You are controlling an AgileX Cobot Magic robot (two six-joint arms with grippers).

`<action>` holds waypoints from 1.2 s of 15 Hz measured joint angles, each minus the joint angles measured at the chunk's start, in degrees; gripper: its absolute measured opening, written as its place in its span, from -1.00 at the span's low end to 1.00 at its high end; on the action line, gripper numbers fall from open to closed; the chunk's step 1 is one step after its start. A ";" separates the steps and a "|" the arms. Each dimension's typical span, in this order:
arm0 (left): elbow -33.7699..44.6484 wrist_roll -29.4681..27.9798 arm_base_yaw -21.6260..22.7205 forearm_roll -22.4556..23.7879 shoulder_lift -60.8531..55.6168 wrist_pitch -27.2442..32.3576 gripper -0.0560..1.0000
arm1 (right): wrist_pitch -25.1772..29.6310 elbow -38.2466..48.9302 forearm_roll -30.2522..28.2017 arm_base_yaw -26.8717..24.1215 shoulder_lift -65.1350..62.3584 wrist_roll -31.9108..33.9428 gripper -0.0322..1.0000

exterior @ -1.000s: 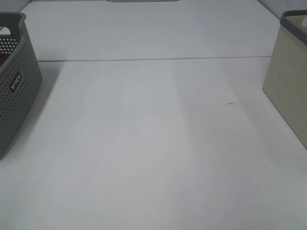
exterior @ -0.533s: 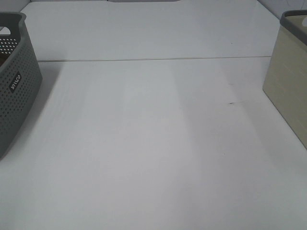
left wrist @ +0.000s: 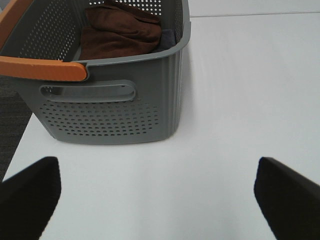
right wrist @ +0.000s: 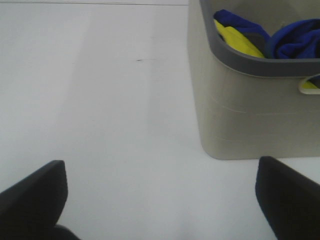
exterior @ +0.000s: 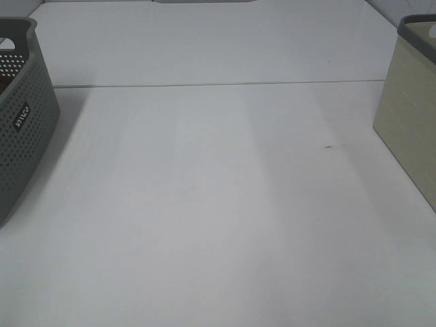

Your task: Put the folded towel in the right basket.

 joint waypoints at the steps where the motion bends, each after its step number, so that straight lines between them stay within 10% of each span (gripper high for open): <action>1: 0.00 0.00 0.00 0.00 0.00 0.00 0.95 | 0.00 0.00 0.00 -3.32 0.00 0.00 0.95; 18: 0.00 0.00 0.00 0.00 0.00 0.00 0.95 | 0.00 0.00 0.40 -7.73 0.00 0.00 0.95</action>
